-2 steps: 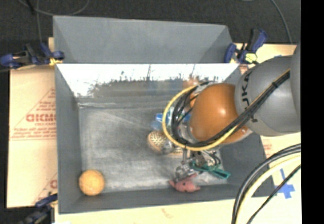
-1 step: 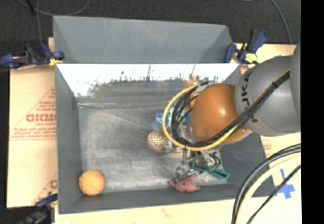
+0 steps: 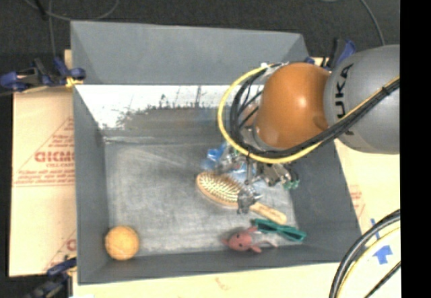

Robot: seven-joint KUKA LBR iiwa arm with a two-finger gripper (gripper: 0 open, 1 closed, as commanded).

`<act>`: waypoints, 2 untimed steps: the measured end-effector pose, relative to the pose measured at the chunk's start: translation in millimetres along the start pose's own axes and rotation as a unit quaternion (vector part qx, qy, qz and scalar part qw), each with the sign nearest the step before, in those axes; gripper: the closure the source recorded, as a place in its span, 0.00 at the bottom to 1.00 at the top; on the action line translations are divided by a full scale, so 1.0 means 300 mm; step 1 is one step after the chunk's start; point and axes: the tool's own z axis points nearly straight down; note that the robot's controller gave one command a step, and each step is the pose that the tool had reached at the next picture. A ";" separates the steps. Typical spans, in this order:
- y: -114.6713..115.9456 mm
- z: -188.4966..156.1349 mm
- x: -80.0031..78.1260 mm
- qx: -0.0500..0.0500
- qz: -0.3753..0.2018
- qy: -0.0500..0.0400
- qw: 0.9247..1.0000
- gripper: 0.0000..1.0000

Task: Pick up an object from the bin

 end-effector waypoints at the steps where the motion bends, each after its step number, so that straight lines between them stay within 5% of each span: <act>1: -0.006 0.197 -0.076 0.004 0.088 -0.028 0.996 1.00; 2: -0.006 0.197 -0.076 0.003 0.088 -0.028 0.996 1.00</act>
Offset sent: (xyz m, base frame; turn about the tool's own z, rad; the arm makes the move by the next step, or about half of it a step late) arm 0.0000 0.0000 0.0000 0.0000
